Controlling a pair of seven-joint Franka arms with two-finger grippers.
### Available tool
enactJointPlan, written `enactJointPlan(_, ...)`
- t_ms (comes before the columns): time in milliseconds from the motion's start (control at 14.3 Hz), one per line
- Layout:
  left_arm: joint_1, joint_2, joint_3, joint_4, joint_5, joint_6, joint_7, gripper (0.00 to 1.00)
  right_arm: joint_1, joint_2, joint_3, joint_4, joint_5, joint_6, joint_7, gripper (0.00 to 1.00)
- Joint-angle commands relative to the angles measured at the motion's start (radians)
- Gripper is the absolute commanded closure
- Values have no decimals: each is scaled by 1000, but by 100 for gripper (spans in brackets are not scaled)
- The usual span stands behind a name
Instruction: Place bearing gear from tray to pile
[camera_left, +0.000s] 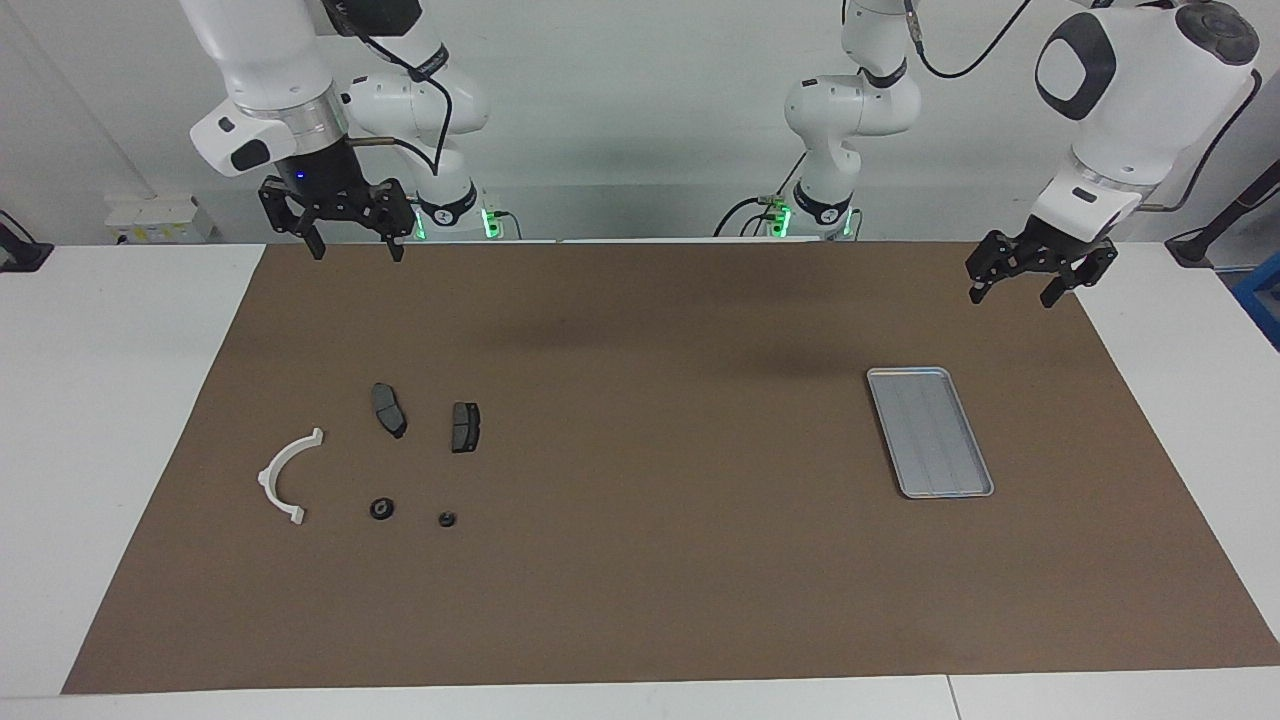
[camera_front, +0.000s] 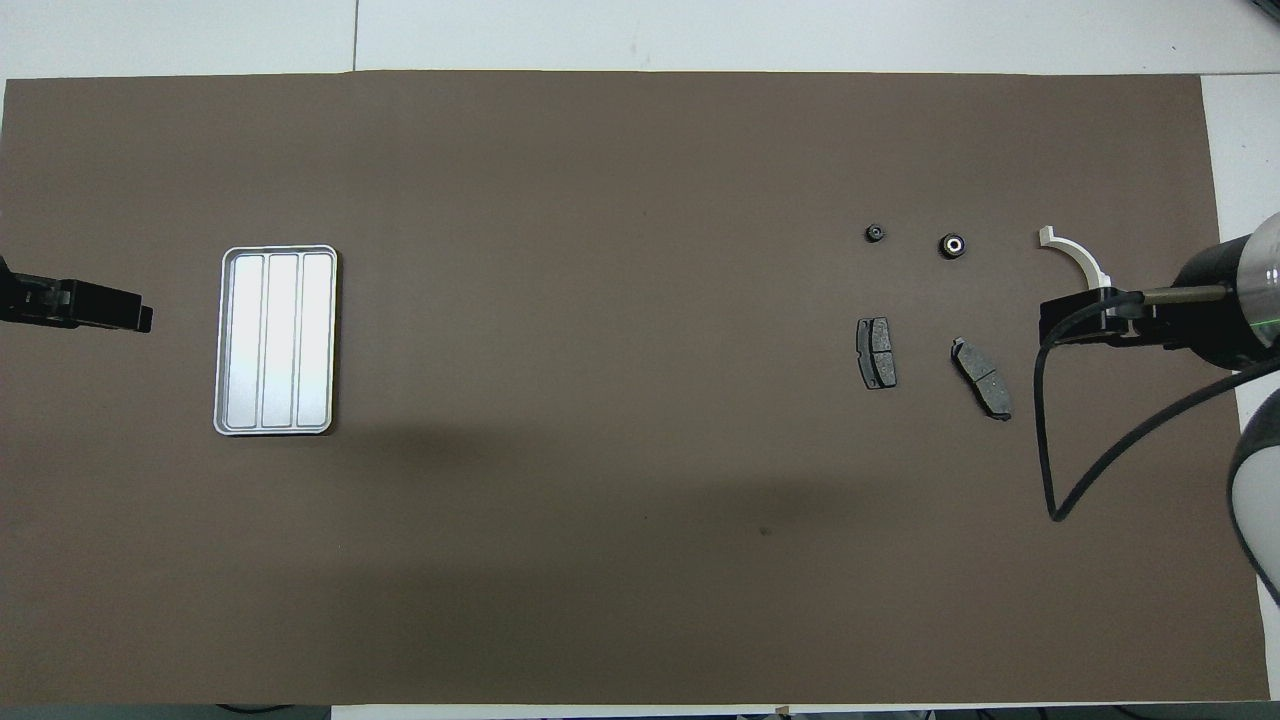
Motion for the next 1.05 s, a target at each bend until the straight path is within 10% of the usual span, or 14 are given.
enactJointPlan(0,-12,6,11,22,-11,-25,0,0,-2,-4,1,-5,39,-5,16,0)
enactJointPlan(978,-12,6,11,22,-11,-19,-4,0,-7,-5,-1,-7,36,3,12,0)
